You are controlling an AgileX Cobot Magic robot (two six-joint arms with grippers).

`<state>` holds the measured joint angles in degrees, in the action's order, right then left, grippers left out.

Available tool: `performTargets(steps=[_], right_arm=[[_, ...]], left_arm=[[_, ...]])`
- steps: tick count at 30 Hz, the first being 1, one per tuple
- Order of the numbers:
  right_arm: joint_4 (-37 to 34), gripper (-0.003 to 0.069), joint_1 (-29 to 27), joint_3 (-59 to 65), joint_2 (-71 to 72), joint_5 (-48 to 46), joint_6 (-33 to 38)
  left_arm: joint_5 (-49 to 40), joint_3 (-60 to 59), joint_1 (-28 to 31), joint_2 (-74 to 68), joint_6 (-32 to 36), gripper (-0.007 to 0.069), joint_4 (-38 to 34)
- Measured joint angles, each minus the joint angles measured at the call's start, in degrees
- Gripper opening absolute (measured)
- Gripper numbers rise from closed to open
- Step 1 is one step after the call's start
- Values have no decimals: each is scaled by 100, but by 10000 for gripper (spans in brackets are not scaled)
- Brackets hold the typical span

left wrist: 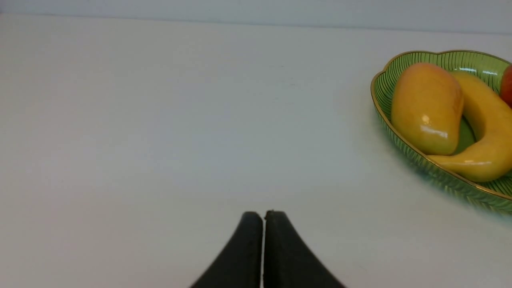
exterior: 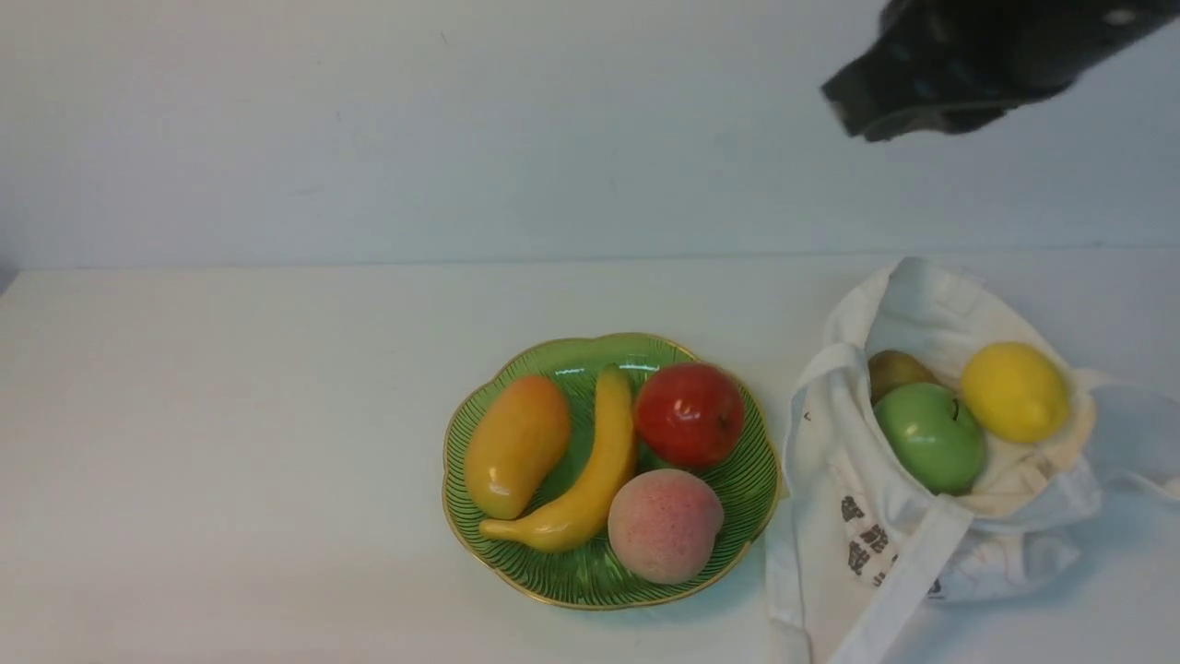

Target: Take the fruit out of the cloth bag on the white table and place them on a plate.

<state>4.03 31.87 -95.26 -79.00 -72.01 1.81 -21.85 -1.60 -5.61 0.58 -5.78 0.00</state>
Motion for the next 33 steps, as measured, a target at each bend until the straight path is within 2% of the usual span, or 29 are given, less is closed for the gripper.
performTargets(steps=[5,7,10,13,15,16,19,24,33], right_arm=[[6,-14,0,1608,1814,19,-215],[6,-14,0,1949,2127,129,-242],[14,-14,0,3594,3468,1447,-310],[29,-15,0,5162,4538,3342,-437],[62,-15,0,5809,4938,4253,-439],[112,-15,0,6387,5297,5097,-439],[170,-15,0,6990,5657,6009,-439],[188,-15,0,7271,5708,6308,-441],[188,-15,0,7471,5708,6029,-441]], left_arm=[[0,0,0,0,0,-8,0],[0,0,0,0,0,-8,0],[0,0,0,0,0,-8,0],[0,0,0,0,0,-8,0],[0,0,0,0,0,-8,0],[0,0,0,0,0,-8,0],[0,0,0,0,0,-8,0],[0,0,0,0,0,-8,0],[0,0,0,0,0,-8,0]])
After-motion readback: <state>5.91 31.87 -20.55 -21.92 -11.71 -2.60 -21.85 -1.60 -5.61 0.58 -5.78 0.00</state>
